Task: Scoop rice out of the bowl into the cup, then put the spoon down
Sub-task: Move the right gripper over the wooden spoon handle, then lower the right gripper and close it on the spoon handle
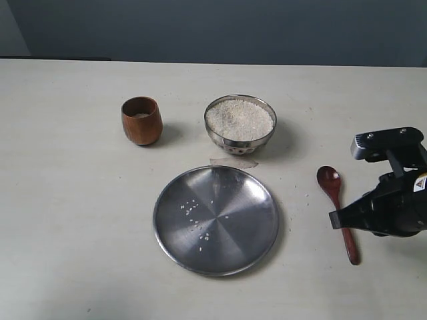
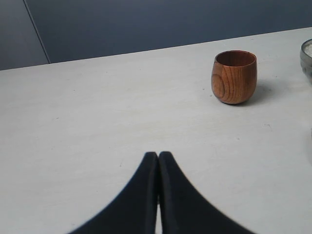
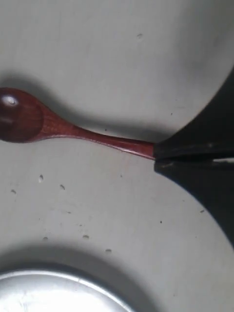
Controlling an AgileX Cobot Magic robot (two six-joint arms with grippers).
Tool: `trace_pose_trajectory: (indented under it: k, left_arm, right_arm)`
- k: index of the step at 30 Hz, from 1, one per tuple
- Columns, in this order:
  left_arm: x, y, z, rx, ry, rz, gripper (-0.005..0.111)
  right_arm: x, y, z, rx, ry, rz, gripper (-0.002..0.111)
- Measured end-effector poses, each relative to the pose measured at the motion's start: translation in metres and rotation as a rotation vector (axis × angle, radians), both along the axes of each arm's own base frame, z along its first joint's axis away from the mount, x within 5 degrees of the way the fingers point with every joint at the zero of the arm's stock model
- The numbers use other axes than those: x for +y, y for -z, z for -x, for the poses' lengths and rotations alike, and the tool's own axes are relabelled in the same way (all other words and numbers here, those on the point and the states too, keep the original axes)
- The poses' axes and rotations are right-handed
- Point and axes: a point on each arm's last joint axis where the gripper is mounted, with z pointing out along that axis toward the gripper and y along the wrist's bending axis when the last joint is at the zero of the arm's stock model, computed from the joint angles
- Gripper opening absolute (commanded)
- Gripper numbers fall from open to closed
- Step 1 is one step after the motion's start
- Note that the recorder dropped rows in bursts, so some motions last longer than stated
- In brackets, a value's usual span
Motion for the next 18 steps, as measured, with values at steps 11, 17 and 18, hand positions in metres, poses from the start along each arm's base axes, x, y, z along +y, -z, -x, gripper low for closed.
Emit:
trace_pose_trajectory:
  k: [11, 17, 18]
  left_arm:
    - [0.000, 0.000, 0.000, 0.000, 0.000, 0.000, 0.000]
    - [0.000, 0.000, 0.000, 0.000, 0.000, 0.000, 0.000]
    - [0.000, 0.000, 0.000, 0.000, 0.000, 0.000, 0.000]
  right_arm:
    - [0.000, 0.010, -0.001, 0.044, 0.011, 0.016, 0.034]
    - [0.000, 0.023, -0.005, 0.086, 0.015, 0.030, 0.034]
    - [0.000, 0.024, -0.005, 0.091, 0.016, 0.032, 0.034]
